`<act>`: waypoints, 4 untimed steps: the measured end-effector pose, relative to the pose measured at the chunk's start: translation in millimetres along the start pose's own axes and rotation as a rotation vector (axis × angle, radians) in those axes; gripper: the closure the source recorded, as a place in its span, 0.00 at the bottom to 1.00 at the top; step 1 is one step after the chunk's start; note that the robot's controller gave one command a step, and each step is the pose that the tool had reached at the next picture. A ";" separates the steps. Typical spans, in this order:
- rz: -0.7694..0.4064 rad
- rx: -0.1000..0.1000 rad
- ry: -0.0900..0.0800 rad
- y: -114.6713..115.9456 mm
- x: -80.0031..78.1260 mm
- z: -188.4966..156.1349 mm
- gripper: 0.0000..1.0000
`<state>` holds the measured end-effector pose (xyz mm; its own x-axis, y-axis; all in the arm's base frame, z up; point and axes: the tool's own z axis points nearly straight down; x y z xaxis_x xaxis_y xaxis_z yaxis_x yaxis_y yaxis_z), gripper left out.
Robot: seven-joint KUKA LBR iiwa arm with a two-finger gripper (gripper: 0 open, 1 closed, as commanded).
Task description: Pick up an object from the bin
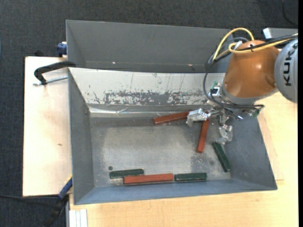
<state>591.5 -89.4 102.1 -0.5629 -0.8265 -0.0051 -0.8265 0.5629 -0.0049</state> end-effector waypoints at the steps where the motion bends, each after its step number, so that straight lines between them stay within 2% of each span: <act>1: -0.350 0.000 0.000 -19.6 14.8 30.2 1.00; 4: -0.349 -0.007 0.000 -17.9 14.5 19.7 1.00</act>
Offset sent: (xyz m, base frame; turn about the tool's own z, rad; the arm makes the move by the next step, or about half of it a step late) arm 0.0000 0.0000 0.0000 0.0000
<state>598.2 -111.4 82.4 -0.2465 -0.9691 -0.0040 -0.9691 0.2465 0.0008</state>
